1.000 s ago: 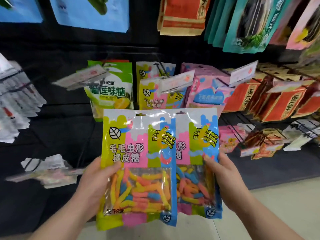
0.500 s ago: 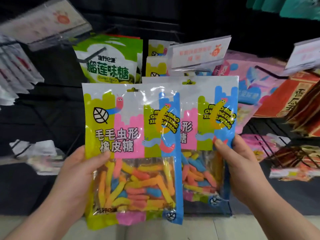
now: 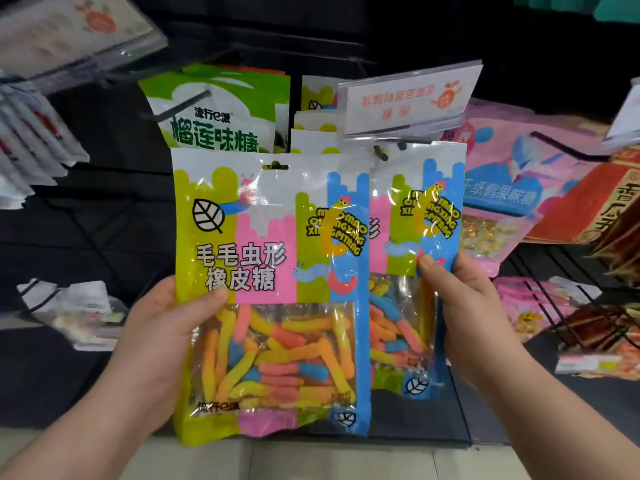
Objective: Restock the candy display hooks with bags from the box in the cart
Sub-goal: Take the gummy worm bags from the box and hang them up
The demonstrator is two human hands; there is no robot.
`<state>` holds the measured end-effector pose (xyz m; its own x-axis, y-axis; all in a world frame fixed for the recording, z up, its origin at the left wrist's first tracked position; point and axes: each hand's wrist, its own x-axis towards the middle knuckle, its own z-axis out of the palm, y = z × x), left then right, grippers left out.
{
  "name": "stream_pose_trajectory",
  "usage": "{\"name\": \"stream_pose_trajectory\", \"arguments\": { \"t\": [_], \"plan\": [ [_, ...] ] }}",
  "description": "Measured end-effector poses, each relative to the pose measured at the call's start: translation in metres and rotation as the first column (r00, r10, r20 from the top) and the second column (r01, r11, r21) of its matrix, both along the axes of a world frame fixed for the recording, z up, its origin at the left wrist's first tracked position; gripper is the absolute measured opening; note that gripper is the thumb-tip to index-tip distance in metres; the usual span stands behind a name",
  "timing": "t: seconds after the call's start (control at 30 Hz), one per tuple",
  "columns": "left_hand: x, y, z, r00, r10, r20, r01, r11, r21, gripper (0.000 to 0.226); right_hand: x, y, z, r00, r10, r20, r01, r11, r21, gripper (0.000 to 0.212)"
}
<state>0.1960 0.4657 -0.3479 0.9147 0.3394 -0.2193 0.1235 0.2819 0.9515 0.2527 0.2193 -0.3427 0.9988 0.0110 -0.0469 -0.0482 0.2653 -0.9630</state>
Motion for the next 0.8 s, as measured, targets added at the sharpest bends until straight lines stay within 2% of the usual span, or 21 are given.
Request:
{"name": "stream_pose_trajectory", "arguments": {
  "t": [0.1, 0.17, 0.27, 0.33, 0.53, 0.7, 0.8],
  "plan": [
    [0.008, 0.0, -0.005, 1.0, 0.012, 0.005, -0.012, 1.0, -0.004, 0.019, 0.021, 0.003, -0.004, 0.998, -0.064, -0.007, 0.064, 0.996, -0.067, 0.023],
    [0.012, 0.0, -0.008, 1.0, 0.008, 0.014, -0.008, 1.0, -0.007, 0.016, 0.036, 0.005, -0.007, 0.996, -0.093, 0.008, 0.093, 0.989, -0.118, 0.019],
    [0.017, -0.001, -0.012, 1.0, -0.009, 0.019, 0.009, 1.0, 0.002, 0.028, 0.059, 0.008, -0.007, 0.992, -0.121, 0.035, 0.125, 0.978, -0.167, 0.021],
    [0.018, -0.001, -0.016, 1.0, -0.006, 0.02, 0.006, 1.0, -0.004, 0.028, 0.074, 0.009, -0.009, 0.987, -0.153, 0.045, 0.159, 0.97, -0.186, 0.023],
    [0.016, -0.003, -0.02, 0.999, -0.021, 0.033, 0.022, 1.0, -0.015, 0.033, 0.11, 0.013, -0.015, 0.978, -0.207, 0.031, 0.208, 0.947, -0.243, 0.007],
    [0.011, -0.007, -0.023, 1.0, -0.018, 0.026, 0.019, 0.999, -0.028, 0.02, 0.12, 0.016, -0.017, 0.983, -0.184, -0.013, 0.176, 0.957, -0.229, 0.024],
    [0.007, -0.01, -0.022, 1.0, -0.017, 0.019, 0.017, 0.999, -0.032, 0.023, 0.112, 0.011, -0.022, 0.983, -0.181, 0.03, 0.179, 0.904, -0.389, 0.034]
  ]
}}
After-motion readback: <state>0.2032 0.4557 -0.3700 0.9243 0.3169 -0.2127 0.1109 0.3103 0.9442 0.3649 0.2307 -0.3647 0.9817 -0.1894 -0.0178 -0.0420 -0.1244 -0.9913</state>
